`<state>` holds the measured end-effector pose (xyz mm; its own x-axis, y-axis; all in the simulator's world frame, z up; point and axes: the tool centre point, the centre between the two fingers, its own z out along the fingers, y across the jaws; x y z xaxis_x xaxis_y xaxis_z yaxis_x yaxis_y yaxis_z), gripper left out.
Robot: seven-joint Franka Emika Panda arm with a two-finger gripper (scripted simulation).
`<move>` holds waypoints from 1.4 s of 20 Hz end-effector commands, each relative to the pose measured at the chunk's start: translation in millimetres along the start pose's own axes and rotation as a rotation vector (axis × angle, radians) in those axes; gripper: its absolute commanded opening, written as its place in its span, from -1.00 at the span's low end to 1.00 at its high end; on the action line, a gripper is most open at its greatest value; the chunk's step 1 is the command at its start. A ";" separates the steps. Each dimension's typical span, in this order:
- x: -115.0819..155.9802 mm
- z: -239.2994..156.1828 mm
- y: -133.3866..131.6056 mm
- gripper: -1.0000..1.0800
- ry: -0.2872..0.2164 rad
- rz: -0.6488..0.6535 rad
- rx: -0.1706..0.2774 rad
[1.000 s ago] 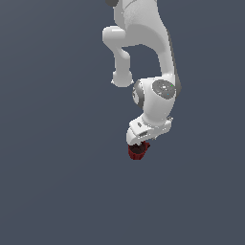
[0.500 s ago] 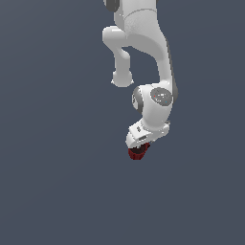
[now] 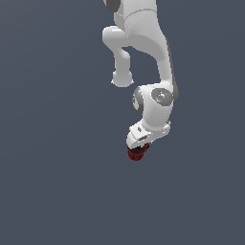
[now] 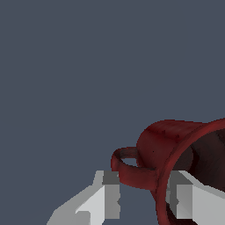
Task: Pick up the object and move it to a goal position.
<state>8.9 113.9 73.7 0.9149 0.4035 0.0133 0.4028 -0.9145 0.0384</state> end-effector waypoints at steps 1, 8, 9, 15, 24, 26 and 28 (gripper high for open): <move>-0.7 0.5 1.2 -1.00 -0.001 0.002 0.000; -3.4 -11.4 -1.2 -1.00 -0.001 0.002 0.000; -4.2 -15.0 -1.9 -1.00 -0.001 0.002 0.000; -11.5 -47.9 -8.5 -1.00 -0.002 0.002 -0.001; -30.0 -133.6 -25.6 -1.00 -0.002 0.002 -0.002; -34.9 -156.9 -30.2 -1.00 -0.002 0.002 -0.002; -40.0 -181.1 -35.0 -1.00 -0.002 0.002 -0.002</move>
<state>-41.5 132.7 233.0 0.9157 0.4018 0.0083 0.4012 -0.9152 0.0391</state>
